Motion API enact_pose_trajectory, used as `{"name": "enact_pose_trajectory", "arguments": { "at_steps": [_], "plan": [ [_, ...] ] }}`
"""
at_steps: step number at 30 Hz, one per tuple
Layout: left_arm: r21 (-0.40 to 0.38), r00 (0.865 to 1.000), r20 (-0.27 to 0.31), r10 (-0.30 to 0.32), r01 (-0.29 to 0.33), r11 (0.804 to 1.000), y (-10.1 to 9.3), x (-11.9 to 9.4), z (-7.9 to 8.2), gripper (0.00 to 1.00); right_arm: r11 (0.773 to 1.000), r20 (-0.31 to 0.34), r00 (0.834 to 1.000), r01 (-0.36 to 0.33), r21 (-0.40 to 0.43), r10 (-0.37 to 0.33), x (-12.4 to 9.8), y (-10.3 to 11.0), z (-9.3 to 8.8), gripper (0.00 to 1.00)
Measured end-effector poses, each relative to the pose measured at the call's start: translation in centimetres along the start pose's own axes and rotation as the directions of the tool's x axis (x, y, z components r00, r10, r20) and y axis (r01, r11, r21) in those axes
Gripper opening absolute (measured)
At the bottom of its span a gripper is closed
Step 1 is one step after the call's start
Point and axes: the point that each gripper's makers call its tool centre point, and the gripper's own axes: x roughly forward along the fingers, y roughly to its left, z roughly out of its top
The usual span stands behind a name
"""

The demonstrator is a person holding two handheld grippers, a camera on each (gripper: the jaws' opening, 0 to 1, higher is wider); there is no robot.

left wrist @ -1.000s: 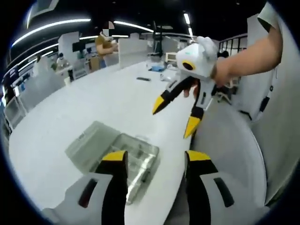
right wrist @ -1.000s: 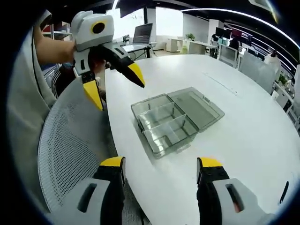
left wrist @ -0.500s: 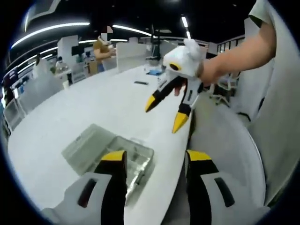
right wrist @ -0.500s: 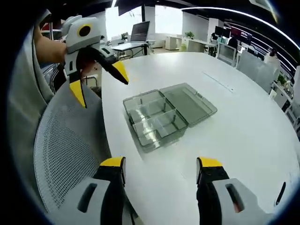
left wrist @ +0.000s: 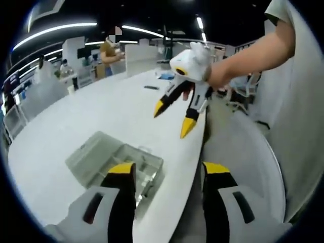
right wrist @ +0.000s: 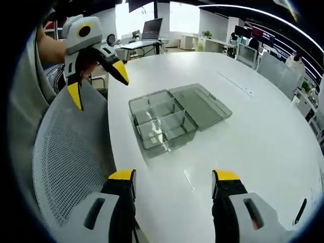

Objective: Insert the divider into the dual guide fixture by aligning both edges with the guide slots and pushing it downward to the bottom, including one-sided entry, uneven engagement, binding, and posture correction.

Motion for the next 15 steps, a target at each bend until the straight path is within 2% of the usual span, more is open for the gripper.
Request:
{"name": "enact_pose_trajectory", "arguments": {
  "at_steps": [15],
  "plan": [
    [-0.013, 1.0, -0.016, 0.012, -0.012, 1.0, 0.4, -0.1, -0.2, 0.51, 1.0, -0.025, 1.0, 0.009, -0.011, -0.009, 0.3, -1.9, -1.2, 0.55]
  ]
}}
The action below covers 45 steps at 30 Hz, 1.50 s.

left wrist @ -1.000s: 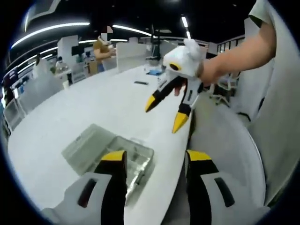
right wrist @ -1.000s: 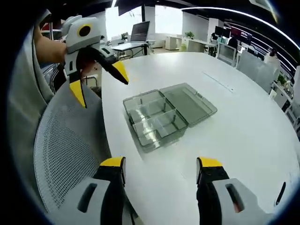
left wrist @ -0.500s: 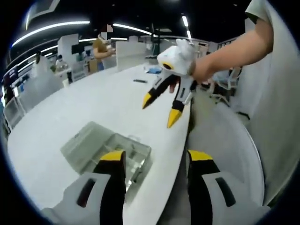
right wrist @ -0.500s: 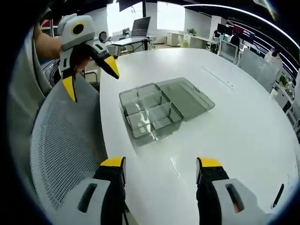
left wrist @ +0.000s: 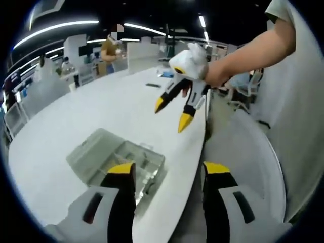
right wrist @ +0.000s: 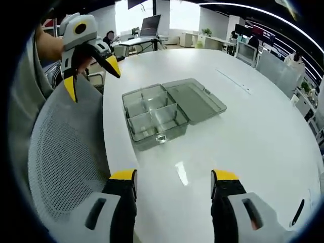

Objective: Insert the divider into the dual guide fixture by aligning both edges with the guide slots and pushing it downward to the bottom, including one-sided entry, uneven engagement, binding, and posture correction.

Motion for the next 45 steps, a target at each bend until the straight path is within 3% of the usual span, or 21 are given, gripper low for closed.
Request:
{"name": "enact_pose_trajectory", "arguments": {
  "at_steps": [21, 45],
  "plan": [
    [-0.013, 1.0, -0.009, 0.02, -0.02, 1.0, 1.1, 0.2, -0.4, 0.51, 0.998, -0.065, 0.997, -0.034, -0.058, 0.03, 2.3, -2.0, -1.3, 0.51],
    [-0.042, 0.999, -0.018, 0.041, -0.041, 0.998, 1.7, 0.3, -1.0, 0.51, 0.977, -0.161, 0.983, -0.115, -0.181, 0.086, 5.4, -2.4, -2.0, 0.44]
  ]
}}
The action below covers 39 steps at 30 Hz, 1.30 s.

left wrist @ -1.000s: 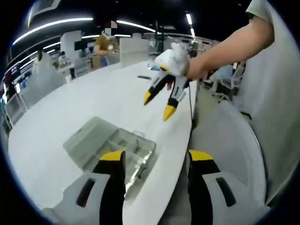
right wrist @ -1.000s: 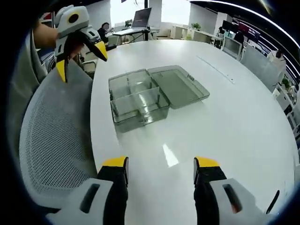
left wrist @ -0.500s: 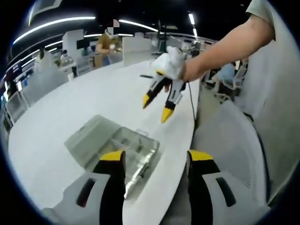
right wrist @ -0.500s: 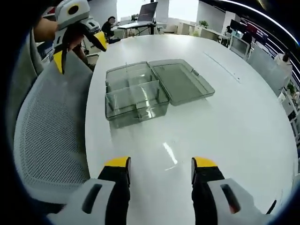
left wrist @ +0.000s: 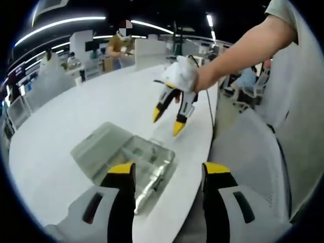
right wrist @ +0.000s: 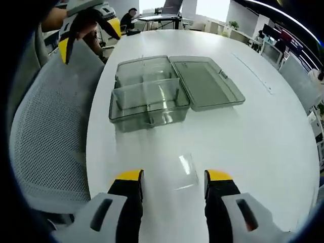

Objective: Insert the divider into the dual guide fixture by aligning both edges with the guide slots and pushing it downward to the bottom, including one-sided entry, uneven engagement, binding, and posture correction.

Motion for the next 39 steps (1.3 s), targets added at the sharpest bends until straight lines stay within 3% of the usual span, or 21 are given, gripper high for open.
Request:
{"name": "enact_pose_trajectory", "arguments": {
  "at_steps": [23, 39],
  "plan": [
    [-0.021, 1.0, -0.004, 0.009, -0.009, 1.0, 0.5, 0.4, -0.6, 0.51, 0.996, -0.073, 0.996, -0.057, -0.067, 0.052, 1.4, 0.0, -0.7, 0.37],
    [-0.03, 1.0, -0.005, 0.017, -0.017, 0.999, 0.6, 0.2, -0.8, 0.51, 0.994, -0.089, 0.994, -0.073, -0.082, 0.066, 1.9, -0.2, -0.9, 0.36]
  ]
}}
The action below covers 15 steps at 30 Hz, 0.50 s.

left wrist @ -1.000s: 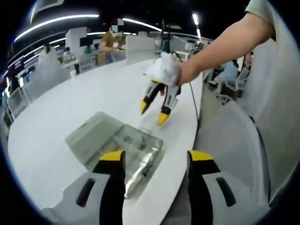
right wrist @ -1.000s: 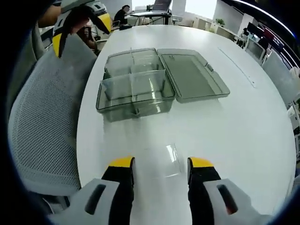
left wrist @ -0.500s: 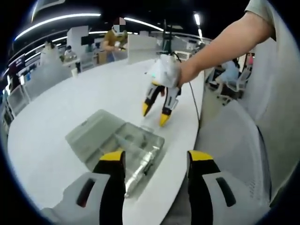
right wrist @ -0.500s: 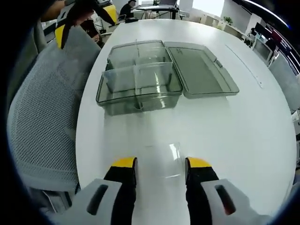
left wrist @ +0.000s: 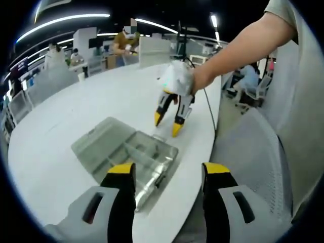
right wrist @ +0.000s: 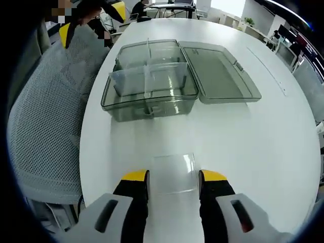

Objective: Insert the divider into the dual guide fixture by aligning both edges with the guide slots and pushing it downward to the bottom, including one-sided entry, uneven engagement, binding, and posture correction.

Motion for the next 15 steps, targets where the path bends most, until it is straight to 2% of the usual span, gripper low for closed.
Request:
{"name": "enact_pose_trajectory", "arguments": {
  "at_steps": [5, 15],
  "plan": [
    [-0.003, 1.0, -0.004, 0.002, -0.002, 1.0, 0.04, -0.09, -0.15, 0.51, 1.0, -0.003, 1.0, -0.025, 0.002, 0.025, 0.04, 0.18, -0.03, 0.34],
    [-0.008, 1.0, -0.007, 0.005, -0.005, 1.0, 0.02, -0.1, -0.32, 0.51, 1.0, -0.019, 0.999, -0.026, -0.006, 0.026, 0.09, -0.15, -0.01, 0.29]
  ]
}}
